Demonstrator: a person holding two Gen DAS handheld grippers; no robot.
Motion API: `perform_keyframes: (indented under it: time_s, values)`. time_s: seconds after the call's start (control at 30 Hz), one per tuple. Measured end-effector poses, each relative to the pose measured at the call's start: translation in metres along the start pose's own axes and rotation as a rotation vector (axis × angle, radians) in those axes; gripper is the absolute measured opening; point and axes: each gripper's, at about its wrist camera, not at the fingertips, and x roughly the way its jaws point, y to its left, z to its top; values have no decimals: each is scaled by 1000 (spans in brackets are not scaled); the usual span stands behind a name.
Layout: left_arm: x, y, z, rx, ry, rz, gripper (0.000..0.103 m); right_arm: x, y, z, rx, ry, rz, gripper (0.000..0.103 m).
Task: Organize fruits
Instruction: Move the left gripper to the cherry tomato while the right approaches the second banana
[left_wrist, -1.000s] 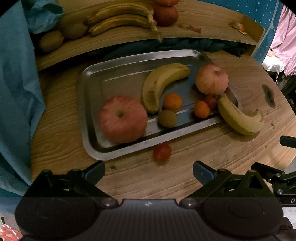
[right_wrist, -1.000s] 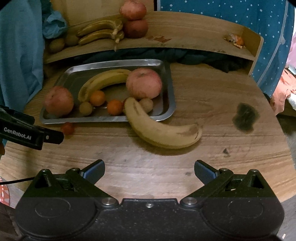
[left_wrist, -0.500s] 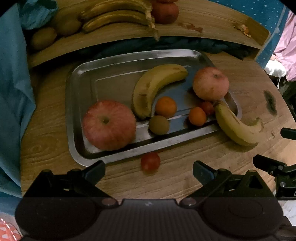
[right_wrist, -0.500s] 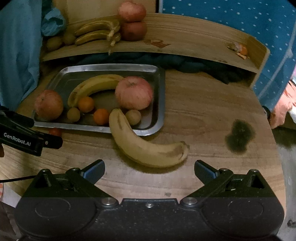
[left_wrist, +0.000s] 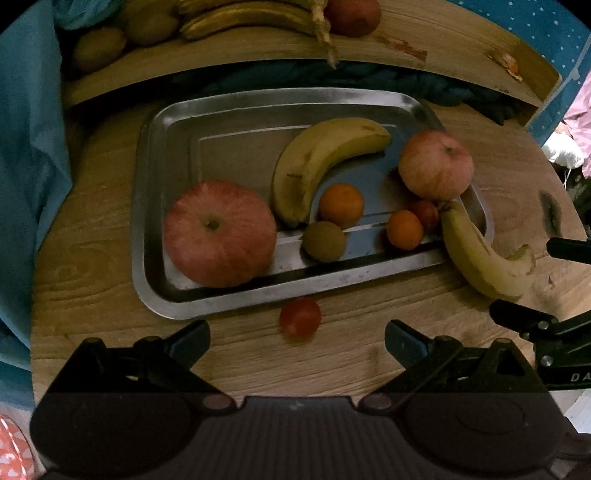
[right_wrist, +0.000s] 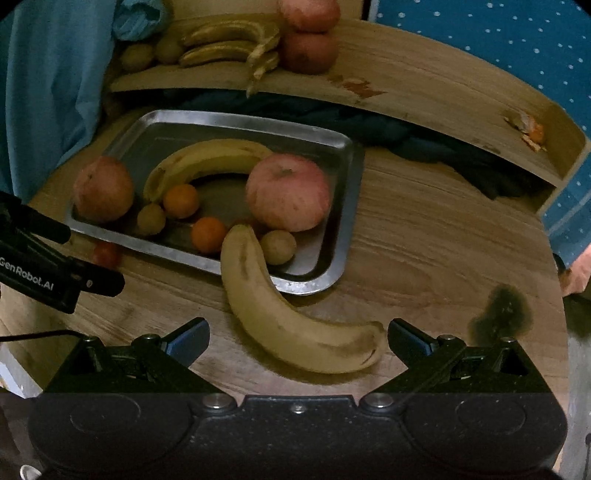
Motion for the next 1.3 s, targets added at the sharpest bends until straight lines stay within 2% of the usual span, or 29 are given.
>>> perform_keyframes:
  time_s: [0.43,0.8,1.2,1.3]
  values:
    - [6,0,3,-38,4,14,102,19,-6,5,-26,60,46,102]
    - [11,3,5,-55,9,12,102,25,-4,8,-40,83,41,102]
    - [9,11,3,-71,2,-1,88,24,0,9,-40,74,28,102]
    - [10,11,2,-66,9,-7,79,24,3,9,-49,72,18,102]
